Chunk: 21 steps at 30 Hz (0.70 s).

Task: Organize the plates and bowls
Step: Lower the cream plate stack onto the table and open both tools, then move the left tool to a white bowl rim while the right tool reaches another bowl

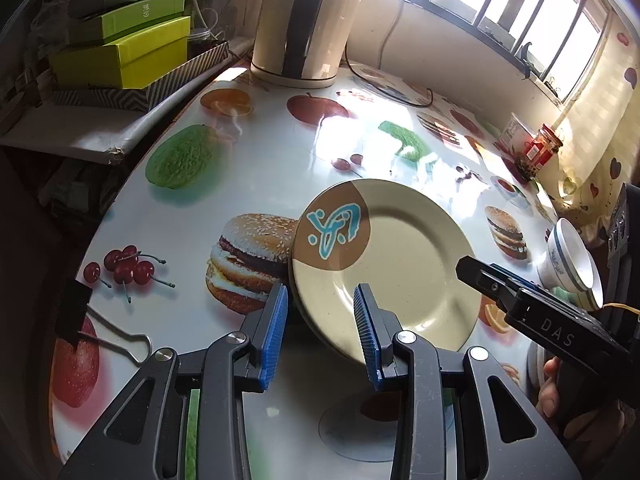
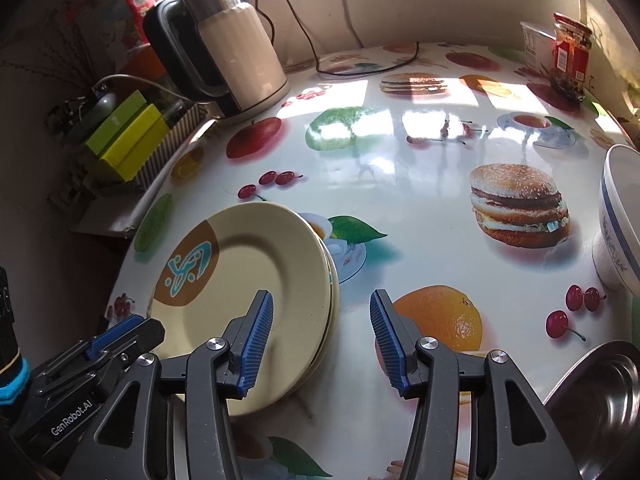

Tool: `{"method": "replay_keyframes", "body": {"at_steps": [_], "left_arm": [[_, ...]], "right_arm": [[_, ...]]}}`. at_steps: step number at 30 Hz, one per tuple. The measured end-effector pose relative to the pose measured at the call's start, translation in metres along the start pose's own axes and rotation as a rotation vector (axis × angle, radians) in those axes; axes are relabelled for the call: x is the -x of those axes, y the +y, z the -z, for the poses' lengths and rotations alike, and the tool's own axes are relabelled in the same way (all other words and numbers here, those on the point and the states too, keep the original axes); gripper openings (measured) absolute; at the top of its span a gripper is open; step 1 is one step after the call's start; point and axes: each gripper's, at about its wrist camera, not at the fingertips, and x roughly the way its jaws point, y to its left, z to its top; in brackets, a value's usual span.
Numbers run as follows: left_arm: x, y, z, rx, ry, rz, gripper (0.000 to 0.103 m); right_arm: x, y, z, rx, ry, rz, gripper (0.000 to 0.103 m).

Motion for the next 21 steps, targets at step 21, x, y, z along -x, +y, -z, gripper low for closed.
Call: {"method": "replay_keyframes", "body": {"at_steps": [21], "left_arm": [[0.024, -0.078, -0.008, -0.173, -0.07, 0.089, 0.036]], "right_arm": [[0.08, -0.041, 0.009, -0.054, -0.13, 0.108, 0.052]]}}
